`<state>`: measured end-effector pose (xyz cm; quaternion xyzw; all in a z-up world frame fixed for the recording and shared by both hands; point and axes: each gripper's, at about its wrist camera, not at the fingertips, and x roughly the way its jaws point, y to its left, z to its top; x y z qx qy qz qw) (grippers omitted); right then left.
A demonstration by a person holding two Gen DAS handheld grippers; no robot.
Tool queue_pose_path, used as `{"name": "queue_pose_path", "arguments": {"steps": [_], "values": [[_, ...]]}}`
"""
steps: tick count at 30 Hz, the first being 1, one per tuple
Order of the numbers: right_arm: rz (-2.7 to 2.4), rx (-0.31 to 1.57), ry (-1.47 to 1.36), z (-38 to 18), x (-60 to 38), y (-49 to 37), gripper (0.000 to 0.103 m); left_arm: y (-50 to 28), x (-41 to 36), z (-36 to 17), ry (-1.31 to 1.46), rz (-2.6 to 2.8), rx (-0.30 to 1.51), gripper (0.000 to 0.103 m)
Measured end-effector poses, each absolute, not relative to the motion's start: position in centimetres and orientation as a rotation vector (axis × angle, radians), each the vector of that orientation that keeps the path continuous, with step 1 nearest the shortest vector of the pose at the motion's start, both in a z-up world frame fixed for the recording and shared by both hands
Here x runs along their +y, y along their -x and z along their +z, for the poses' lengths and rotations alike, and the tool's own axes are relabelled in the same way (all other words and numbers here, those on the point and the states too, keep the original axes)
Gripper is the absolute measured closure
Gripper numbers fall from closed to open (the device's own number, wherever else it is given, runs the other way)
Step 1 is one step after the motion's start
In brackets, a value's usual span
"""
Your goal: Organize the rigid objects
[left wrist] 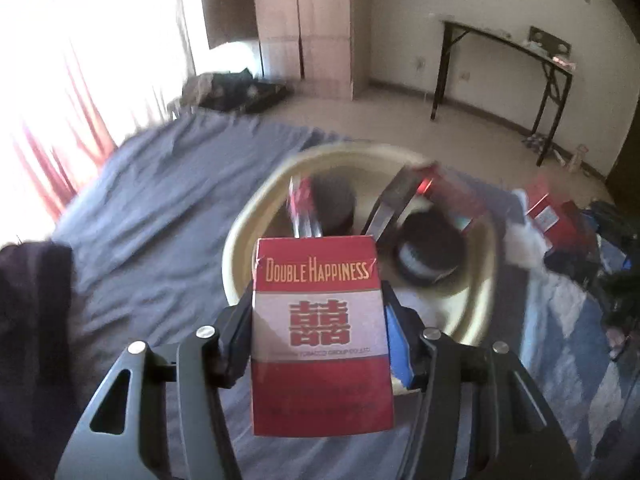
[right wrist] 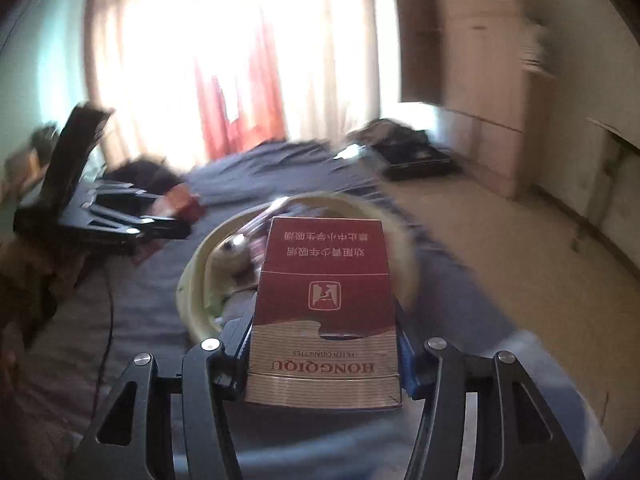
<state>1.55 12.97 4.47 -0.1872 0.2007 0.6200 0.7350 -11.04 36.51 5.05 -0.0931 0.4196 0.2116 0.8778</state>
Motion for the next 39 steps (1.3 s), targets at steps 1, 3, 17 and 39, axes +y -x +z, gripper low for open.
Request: {"name": "queue_pose_path", "arguments": {"steps": [1, 3, 17, 39], "values": [[1.369, 0.441, 0.439, 4.0, 14.1, -1.1, 0.049, 10.6, 37.0, 4.4, 0.21, 0.434, 0.879, 0.046], [1.364, 0.459, 0.494, 3.1, 16.8, -0.3, 0.049, 9.3, 37.7, 3.3, 0.215, 0.438, 0.881, 0.046], [1.341, 0.467, 0.549, 1.5, 22.2, 0.3, 0.024, 8.2, 36.8, 3.1, 0.215, 0.541, 0.762, 0.001], [1.311, 0.587, 0.709, -4.5, 9.0, -3.9, 0.0, 10.7, 22.9, -5.4, 0.353, 0.668, 0.888, 0.0]]}}
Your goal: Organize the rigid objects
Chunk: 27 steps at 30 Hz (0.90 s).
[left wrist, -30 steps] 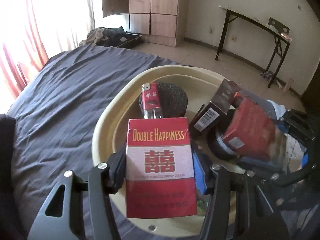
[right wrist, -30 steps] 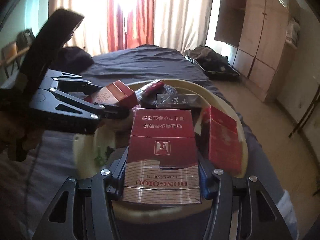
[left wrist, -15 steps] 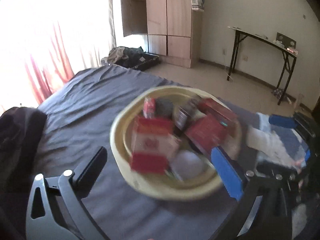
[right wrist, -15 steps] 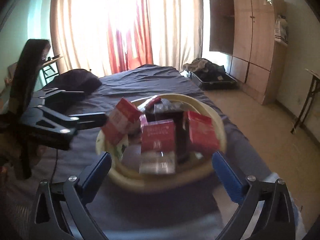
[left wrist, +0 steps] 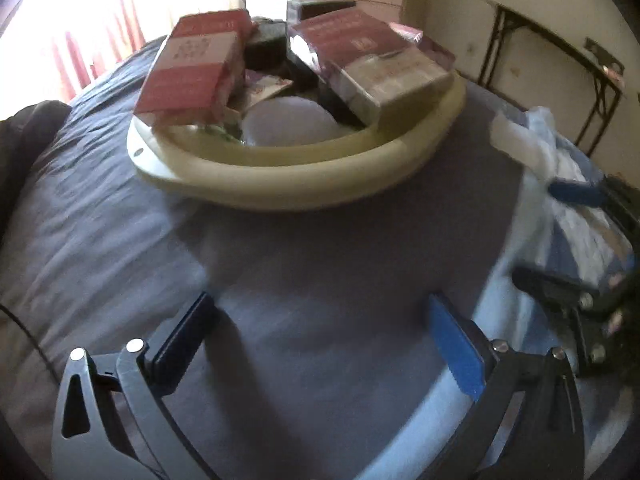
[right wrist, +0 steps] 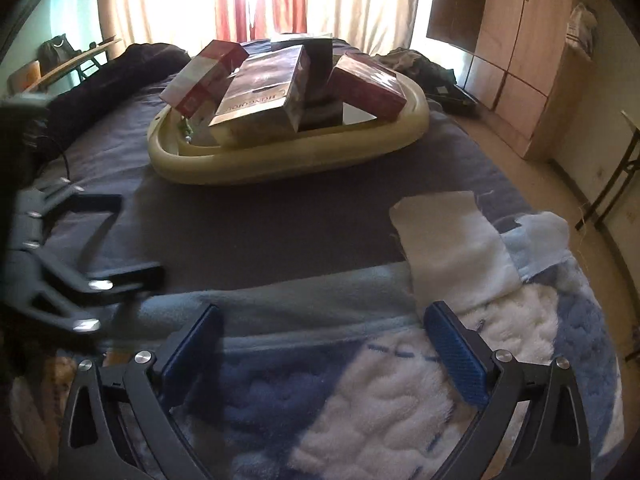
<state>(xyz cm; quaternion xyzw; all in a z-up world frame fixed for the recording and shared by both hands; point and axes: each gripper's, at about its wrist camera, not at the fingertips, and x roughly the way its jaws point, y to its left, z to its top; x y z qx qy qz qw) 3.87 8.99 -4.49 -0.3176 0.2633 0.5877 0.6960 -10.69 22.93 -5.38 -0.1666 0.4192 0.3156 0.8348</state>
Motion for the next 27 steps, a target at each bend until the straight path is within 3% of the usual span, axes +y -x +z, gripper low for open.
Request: {"name": "queue_pose_path", "arguments": {"steps": [27], "values": [[1.285, 0.559, 0.751, -4.91, 9.61, -3.22, 0.0, 10.89, 22.62, -5.38, 0.345, 0.657, 0.893, 0.0]]}}
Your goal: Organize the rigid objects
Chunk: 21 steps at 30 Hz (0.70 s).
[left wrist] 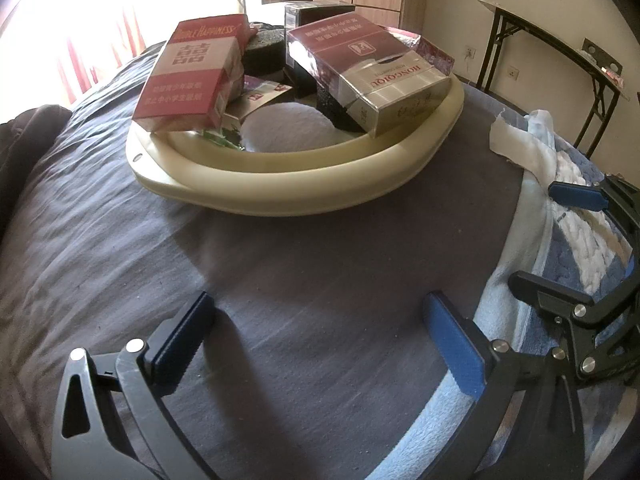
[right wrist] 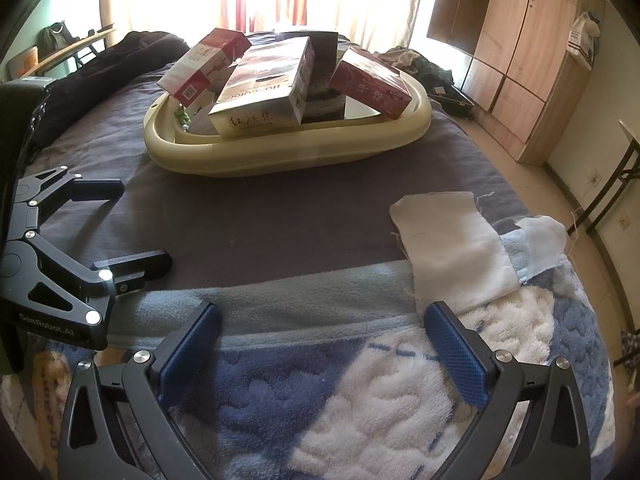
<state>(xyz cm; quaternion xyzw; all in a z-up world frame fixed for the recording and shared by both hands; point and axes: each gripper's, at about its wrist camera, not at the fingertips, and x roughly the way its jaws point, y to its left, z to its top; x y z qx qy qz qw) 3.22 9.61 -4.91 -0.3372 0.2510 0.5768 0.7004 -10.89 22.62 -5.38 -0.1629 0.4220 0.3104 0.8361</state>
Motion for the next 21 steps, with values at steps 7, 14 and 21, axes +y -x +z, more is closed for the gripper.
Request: {"name": "queue_pose_path", "arguments": {"steps": [7, 14, 21], "values": [[1.284, 0.558, 0.751, -4.92, 9.63, -3.21, 0.0, 10.97, 22.84, -5.64, 0.346, 0.658, 0.893, 0.0], [1.283, 0.558, 0.752, -4.9, 9.61, -3.25, 0.0, 10.93, 22.81, -5.62, 0.346, 0.657, 0.893, 0.0], [1.285, 0.56, 0.749, -4.89, 9.69, -3.29, 0.0, 10.93, 22.83, -5.6, 0.346, 0.657, 0.893, 0.0]]}}
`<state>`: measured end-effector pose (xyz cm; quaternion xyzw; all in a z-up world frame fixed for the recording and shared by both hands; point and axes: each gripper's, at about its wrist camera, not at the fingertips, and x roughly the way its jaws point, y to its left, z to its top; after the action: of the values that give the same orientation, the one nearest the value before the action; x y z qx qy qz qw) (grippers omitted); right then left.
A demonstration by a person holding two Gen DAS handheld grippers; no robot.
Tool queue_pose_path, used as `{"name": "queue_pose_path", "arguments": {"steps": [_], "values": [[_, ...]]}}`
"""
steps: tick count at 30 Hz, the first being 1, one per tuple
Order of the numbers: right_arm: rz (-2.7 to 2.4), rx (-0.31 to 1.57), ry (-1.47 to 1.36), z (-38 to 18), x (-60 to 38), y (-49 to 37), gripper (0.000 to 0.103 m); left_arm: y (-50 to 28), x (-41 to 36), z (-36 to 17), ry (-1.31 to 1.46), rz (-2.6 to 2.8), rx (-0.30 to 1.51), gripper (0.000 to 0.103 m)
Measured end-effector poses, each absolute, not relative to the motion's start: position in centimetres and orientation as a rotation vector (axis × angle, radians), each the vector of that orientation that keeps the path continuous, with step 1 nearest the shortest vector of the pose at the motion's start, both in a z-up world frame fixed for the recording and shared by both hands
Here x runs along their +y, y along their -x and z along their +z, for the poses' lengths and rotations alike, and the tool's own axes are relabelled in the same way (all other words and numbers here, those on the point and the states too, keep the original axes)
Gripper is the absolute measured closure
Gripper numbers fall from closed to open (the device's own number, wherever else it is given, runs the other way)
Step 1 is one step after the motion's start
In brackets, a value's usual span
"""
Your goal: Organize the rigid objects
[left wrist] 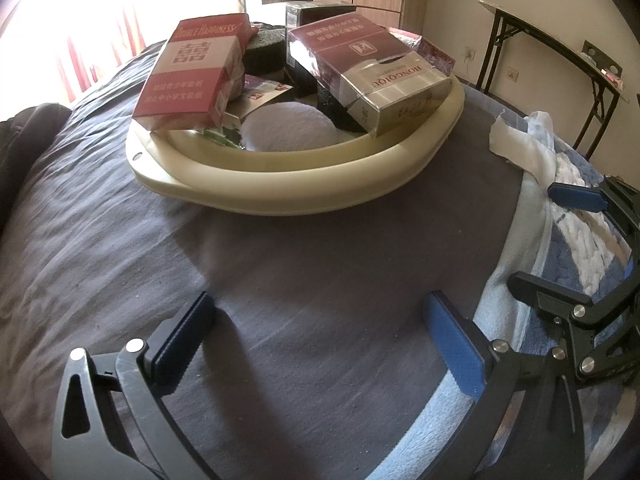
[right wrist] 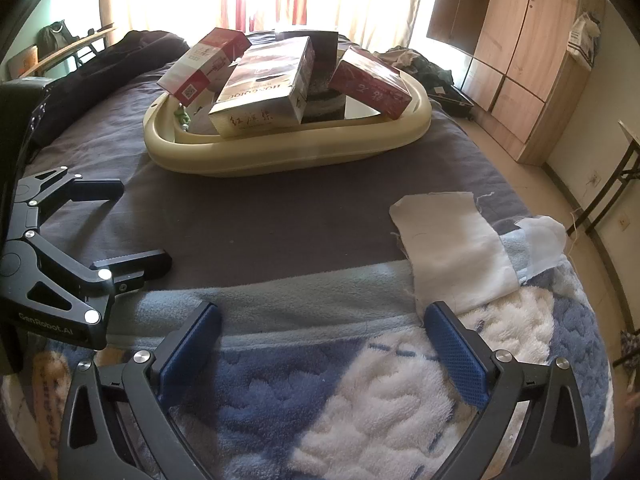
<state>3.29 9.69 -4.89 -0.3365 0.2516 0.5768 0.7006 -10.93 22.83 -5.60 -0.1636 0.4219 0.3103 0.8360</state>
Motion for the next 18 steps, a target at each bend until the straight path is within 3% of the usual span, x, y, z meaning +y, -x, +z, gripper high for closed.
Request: {"name": "queue_pose_path", "arguments": {"steps": [18], "values": [[1.284, 0.561, 0.749, -4.84, 9.7, -3.27, 0.0, 10.95, 22.83, -5.6, 0.347, 0.657, 0.893, 0.0]]}}
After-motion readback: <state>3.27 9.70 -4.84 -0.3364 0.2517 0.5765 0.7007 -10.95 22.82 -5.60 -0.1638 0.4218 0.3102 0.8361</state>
